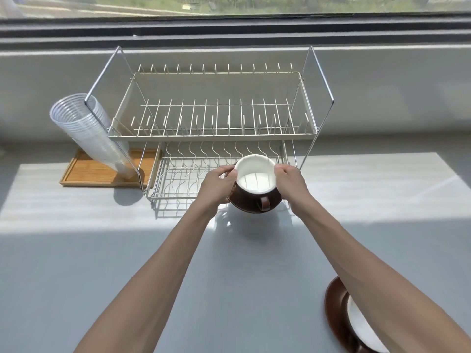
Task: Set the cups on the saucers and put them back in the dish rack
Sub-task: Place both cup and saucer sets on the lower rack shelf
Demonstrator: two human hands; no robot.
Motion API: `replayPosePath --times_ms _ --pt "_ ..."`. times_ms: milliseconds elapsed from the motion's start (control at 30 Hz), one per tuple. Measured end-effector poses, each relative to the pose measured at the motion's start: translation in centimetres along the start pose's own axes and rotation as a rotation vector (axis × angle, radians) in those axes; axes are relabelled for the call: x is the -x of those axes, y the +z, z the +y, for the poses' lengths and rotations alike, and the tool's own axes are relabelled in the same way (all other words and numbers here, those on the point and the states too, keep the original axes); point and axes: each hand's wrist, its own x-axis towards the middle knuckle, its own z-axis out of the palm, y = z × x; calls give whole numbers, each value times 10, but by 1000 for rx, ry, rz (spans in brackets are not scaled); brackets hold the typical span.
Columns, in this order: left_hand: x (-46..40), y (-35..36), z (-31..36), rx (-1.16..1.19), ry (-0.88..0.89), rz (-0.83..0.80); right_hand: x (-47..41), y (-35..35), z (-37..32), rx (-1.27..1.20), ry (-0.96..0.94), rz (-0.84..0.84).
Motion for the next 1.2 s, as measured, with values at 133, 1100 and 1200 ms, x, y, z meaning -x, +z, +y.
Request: replayPosePath --times_ms 133,1100,1200 --pt "-26 6 6 50 -15 23 -24 6 -3 -7 -18 34" --pt "-68 14 16 -352 15 -109 -51 12 -7 222 43 -37" --pt "-52 8 20 -418 -3 -149 -38 6 -10 339 39 -108"
